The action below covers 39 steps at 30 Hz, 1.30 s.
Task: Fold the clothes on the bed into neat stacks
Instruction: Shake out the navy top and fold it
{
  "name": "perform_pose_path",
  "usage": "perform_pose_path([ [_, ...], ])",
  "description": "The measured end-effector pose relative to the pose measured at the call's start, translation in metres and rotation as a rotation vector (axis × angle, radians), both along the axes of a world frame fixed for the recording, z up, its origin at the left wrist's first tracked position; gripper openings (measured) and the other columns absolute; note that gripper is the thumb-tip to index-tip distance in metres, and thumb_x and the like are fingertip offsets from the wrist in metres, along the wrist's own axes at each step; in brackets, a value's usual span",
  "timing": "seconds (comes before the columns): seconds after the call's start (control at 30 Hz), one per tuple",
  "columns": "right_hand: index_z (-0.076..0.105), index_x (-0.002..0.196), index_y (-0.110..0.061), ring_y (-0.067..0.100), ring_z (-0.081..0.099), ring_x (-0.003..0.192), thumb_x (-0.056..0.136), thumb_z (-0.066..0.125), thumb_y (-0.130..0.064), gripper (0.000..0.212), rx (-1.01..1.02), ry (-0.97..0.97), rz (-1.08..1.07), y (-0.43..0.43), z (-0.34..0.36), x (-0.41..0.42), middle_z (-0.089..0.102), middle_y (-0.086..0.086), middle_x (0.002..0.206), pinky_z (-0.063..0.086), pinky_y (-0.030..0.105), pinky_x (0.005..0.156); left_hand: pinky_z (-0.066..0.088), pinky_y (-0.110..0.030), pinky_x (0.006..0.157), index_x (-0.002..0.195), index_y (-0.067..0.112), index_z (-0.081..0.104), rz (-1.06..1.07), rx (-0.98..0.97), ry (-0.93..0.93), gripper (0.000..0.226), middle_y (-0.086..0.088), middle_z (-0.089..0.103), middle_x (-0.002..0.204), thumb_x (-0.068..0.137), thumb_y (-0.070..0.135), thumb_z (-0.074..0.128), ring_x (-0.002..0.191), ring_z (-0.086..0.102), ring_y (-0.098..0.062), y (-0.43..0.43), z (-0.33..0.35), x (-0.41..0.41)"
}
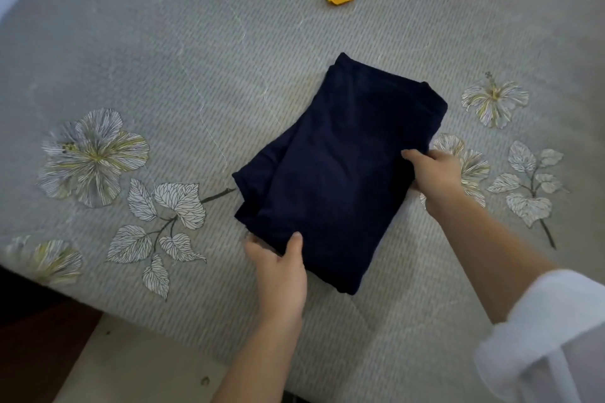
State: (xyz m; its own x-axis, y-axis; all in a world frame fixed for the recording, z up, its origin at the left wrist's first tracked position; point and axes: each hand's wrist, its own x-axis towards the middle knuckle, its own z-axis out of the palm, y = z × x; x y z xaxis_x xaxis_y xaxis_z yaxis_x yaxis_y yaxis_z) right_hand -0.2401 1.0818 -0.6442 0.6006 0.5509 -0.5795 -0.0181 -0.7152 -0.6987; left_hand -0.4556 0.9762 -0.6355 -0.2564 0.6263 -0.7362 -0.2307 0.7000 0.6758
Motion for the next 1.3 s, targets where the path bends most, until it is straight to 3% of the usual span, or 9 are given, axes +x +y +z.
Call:
perform_pose_path([
  [0.13,0.057,0.075,-0.009,0.015,0.058,0.043,0.076,0.058,-0.009,0.001,-0.089,0.030,0.039,-0.028,0.017,0.006,0.058,0.002,0.059,0.047,0.024,0.040,0.044,-0.021,0.071,0.120,0.025,0.045,0.083,0.098,0.131,0.027,0.009,0.058,0.114,0.094,0.016,0.045,0.094,0.058,-0.002,0.010,0.005,-0.015],
  [0.3,0.056,0.078,-0.002,0.025,0.064,0.043,0.090,0.055,-0.026,0.027,-0.617,0.105,0.418,-0.098,0.039,0.001,0.067,0.014,0.055,0.045,0.021,0.039,0.043,-0.025,0.073,0.128,0.027,0.040,-0.050,0.137,0.394,0.032,0.002,0.059,0.113,0.097,0.019,0.044,0.092,0.058,-0.007,0.009,0.004,-0.064],
  [0.4,0.058,0.070,-0.008,0.013,0.064,0.049,0.091,0.056,-0.021,0.025,-0.317,-0.181,0.532,-0.124,0.036,-0.010,0.067,0.002,0.055,0.042,0.012,0.044,0.038,-0.038,0.097,0.141,0.008,0.033,-0.229,0.175,0.731,0.049,-0.018,0.048,0.132,0.095,0.017,0.050,0.118,0.047,-0.029,0.002,-0.003,-0.076],
  [0.5,0.062,0.098,-0.016,0.006,0.059,0.096,0.090,0.059,-0.023,0.011,0.056,-0.573,0.770,-0.122,0.030,-0.042,0.067,-0.006,0.100,0.037,0.004,0.081,0.018,-0.050,0.111,0.143,0.008,0.033,-0.493,0.375,1.013,0.055,-0.021,0.028,0.149,0.093,0.030,0.044,0.138,0.023,-0.036,-0.002,0.000,-0.056],
  [0.57,0.050,0.134,-0.014,0.019,0.035,0.138,0.094,0.053,-0.028,0.042,0.154,-0.772,0.998,-0.111,0.015,-0.056,0.045,0.003,0.145,0.027,0.030,0.110,0.008,-0.049,0.113,0.148,0.017,0.026,-0.694,0.456,1.061,0.058,-0.014,0.016,0.157,0.095,0.038,0.035,0.146,0.009,-0.031,-0.003,-0.005,-0.041],
  [0.7,0.007,0.154,-0.025,0.019,-0.009,0.148,0.100,0.022,-0.047,0.060,0.010,-0.922,1.219,-0.069,-0.015,-0.053,0.002,-0.002,0.162,-0.007,0.043,0.118,-0.001,-0.052,0.116,0.153,0.020,0.006,-0.857,0.302,1.117,0.067,-0.010,-0.006,0.160,0.095,0.051,0.017,0.146,-0.013,-0.022,0.001,-0.030,-0.038],
  [0.97,-0.009,0.143,-0.057,0.018,-0.008,0.148,0.100,0.016,-0.050,0.051,-0.098,-0.715,1.182,-0.032,-0.037,-0.008,-0.009,-0.016,0.160,-0.001,0.046,0.117,-0.010,-0.048,0.113,0.151,0.026,-0.002,-0.830,0.265,1.062,0.064,-0.001,-0.015,0.158,0.094,0.054,0.006,0.145,-0.020,-0.017,0.005,-0.048,-0.043],
  [1.17,0.024,0.147,-0.021,0.026,0.029,0.133,0.078,0.075,-0.035,0.086,-0.167,-0.427,0.557,-0.024,-0.014,-0.003,0.022,0.007,0.147,0.027,0.042,0.108,0.018,-0.053,0.112,0.147,0.010,0.031,-0.580,0.286,0.989,0.058,-0.019,0.022,0.154,0.096,0.033,0.046,0.140,0.021,-0.037,0.001,-0.034,-0.058],
  [1.3,0.054,0.118,-0.005,0.025,0.059,0.100,0.074,0.079,-0.015,0.051,-0.244,-0.165,0.420,-0.020,0.007,-0.006,0.061,0.011,0.117,0.049,0.035,0.089,0.044,-0.044,0.097,0.138,0.007,0.035,-0.116,0.017,0.528,0.072,-0.013,0.047,0.131,0.077,0.009,0.074,0.119,0.048,-0.029,0.014,-0.016,-0.069],
])
